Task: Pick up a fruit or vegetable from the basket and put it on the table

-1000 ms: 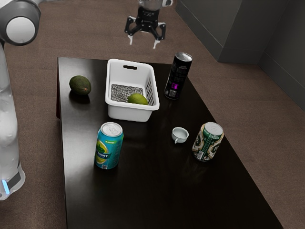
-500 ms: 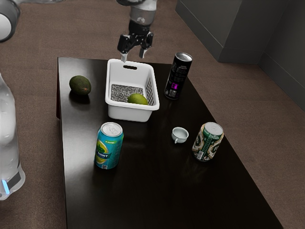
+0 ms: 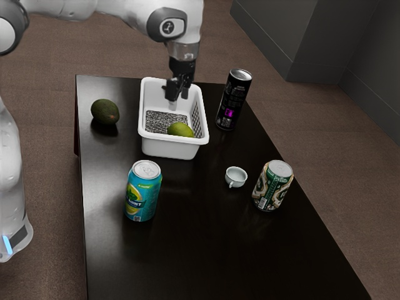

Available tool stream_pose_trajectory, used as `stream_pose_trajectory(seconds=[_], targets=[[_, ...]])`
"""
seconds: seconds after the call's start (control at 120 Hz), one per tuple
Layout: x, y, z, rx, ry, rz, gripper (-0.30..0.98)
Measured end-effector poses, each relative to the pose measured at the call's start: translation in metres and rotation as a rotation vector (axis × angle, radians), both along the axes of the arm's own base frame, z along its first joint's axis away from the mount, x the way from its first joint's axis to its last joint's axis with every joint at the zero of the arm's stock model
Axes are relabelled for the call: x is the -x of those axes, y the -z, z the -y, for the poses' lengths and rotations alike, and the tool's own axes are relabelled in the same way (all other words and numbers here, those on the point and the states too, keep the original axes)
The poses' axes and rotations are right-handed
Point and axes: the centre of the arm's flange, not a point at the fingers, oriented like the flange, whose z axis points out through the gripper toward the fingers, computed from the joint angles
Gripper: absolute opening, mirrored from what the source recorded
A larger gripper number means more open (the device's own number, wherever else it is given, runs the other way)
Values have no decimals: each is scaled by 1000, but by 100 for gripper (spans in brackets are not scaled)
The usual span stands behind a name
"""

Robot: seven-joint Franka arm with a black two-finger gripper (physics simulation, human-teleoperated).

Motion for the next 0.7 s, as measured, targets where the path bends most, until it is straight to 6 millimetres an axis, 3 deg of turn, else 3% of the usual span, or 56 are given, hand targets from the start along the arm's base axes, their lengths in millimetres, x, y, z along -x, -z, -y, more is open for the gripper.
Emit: stream_pose_trajectory(seconds=[0.275,0.7], targets=[[6,1,1,9,-119,58,69],[21,30,20,6,19,35,69]])
